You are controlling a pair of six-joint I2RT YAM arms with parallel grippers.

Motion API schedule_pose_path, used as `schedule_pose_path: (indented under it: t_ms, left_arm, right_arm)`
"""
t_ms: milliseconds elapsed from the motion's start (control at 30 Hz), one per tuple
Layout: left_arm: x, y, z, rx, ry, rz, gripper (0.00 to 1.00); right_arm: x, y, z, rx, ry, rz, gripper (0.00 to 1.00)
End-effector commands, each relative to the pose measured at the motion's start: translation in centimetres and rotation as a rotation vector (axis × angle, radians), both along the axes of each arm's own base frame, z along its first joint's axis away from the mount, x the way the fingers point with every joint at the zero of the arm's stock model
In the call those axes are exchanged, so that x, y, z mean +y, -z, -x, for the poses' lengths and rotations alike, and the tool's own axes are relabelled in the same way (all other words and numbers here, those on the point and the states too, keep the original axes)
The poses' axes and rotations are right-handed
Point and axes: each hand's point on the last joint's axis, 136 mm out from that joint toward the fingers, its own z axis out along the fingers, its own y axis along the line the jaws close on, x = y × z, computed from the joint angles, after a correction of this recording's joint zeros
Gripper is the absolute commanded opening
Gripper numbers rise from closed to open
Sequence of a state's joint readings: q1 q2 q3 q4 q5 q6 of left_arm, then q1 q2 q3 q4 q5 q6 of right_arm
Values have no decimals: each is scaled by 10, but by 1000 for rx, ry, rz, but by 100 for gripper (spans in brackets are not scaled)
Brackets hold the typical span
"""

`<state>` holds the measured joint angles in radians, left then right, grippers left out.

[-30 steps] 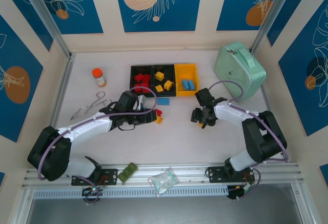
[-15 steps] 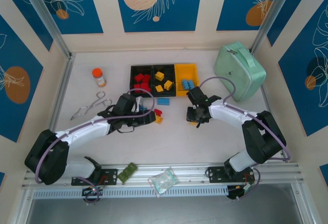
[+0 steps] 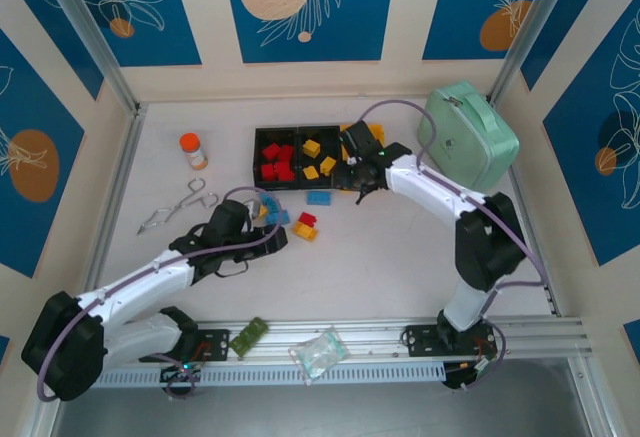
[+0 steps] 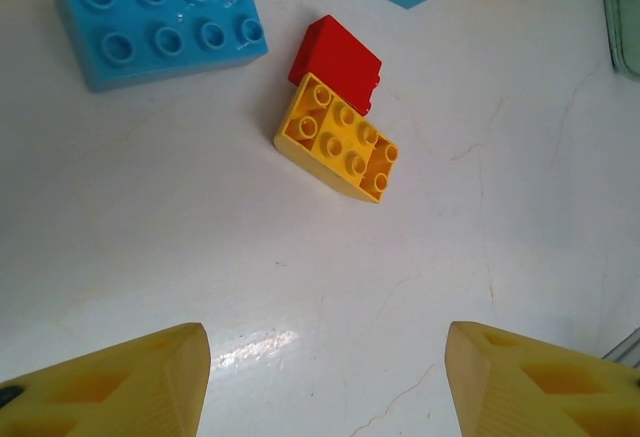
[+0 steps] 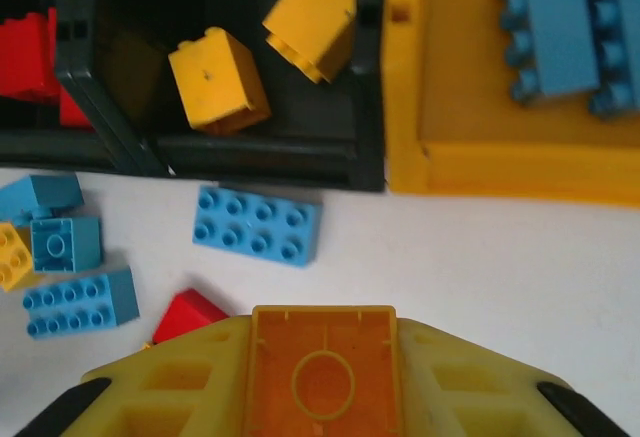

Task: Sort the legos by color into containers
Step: Place the lego in the container.

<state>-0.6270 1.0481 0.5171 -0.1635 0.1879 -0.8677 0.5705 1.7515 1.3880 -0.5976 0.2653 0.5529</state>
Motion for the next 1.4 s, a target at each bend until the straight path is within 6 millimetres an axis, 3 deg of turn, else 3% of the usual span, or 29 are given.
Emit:
schedule_pose_path:
  t_ms: [0, 300, 500, 633, 733, 867, 1067, 1267, 1367]
  left_arm:
    - [11, 7, 9, 16, -36, -29, 63]
    - [29, 14, 21, 24, -85, -45, 64]
    - [34, 15, 25, 25, -101, -48, 64]
    - [35, 17, 24, 27, -106, -51, 64]
    - [34, 17, 24, 29, -102, -51, 64]
    - [33, 18, 22, 30, -105, -50, 64]
    - [36, 16, 18, 18, -111, -80, 64]
    - [43, 10, 10, 2, -128, -155, 67]
    - [47, 6, 3, -5, -143, -194, 68]
  right_arm:
    - [19, -1, -12, 17, -56, -5, 33]
    - [50, 13, -61, 33, -67, 3, 34]
    - [55, 24, -89, 48, -39, 14, 35]
    - [57, 27, -102, 49, -28, 16, 39]
    - [57, 27, -109, 51, -19, 27, 48]
    - [61, 15, -111, 29, -27, 19, 53]
    - [65, -17, -89, -36, -58, -22, 53]
    - [54, -47, -41, -92, -84, -90, 53]
    - [45, -52, -13, -100, -98, -116, 53]
